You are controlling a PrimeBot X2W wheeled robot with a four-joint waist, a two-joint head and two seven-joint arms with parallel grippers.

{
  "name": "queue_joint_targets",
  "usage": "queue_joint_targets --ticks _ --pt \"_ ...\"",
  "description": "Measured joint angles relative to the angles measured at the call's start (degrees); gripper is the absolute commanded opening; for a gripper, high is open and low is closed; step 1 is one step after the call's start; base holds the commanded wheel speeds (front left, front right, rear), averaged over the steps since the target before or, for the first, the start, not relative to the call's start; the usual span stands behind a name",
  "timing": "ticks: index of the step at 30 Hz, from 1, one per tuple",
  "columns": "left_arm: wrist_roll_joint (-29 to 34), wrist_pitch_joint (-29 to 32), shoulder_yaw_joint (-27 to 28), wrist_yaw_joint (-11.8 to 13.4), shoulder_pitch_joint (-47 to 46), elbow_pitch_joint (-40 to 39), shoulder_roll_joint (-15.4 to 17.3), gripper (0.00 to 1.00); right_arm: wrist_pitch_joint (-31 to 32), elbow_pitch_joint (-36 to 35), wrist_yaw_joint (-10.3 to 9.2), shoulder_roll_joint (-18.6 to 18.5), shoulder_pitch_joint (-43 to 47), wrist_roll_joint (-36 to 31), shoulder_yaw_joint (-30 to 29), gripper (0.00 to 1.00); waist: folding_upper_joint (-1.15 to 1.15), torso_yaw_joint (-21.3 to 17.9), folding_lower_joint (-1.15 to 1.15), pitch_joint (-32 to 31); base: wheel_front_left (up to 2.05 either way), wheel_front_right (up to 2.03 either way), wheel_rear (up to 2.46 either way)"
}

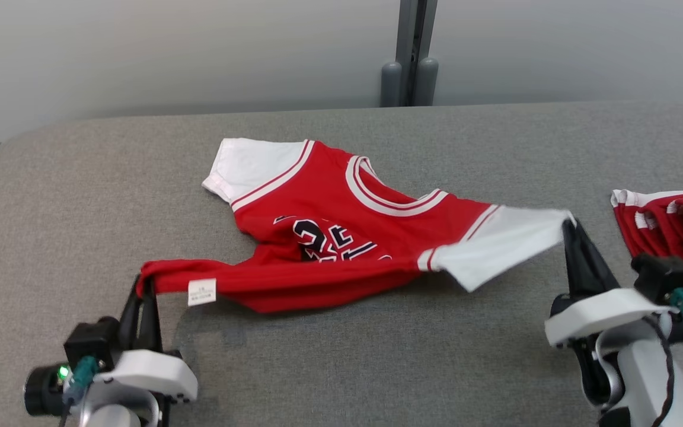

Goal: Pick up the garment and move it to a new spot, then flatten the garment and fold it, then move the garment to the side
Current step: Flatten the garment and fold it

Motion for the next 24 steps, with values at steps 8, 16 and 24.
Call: queue_joint_targets --ticks 8,16,24 --pt "4.34 -0.01 1.62 -3.35 -12.27 -3.71 6.26 0.00 0.00 -14.70 0.00 -2.64 -9.95 1.43 0.19 0.00 0.00 -1.77 0.00 -4.46 0.00 0.00 0.00" --pt "6.37 3.03 0.86 -6.35 -31.53 -2.27 13.18 0.00 0.00 -17.26 0.00 -8.78 -25.30 1.29 1.91 0.00 0.00 -2.69 0.00 -6.08 0.00 0.00 0.00" --pt "7.58 8.14 -1.94 -8.56 -41.59 -1.10 15.11 0.00 0.41 -10.83 0.00 -11.33 -34.62 1.12 4.25 0.00 0.00 -2.42 0.00 -1.53 0.00 0.00 0.00"
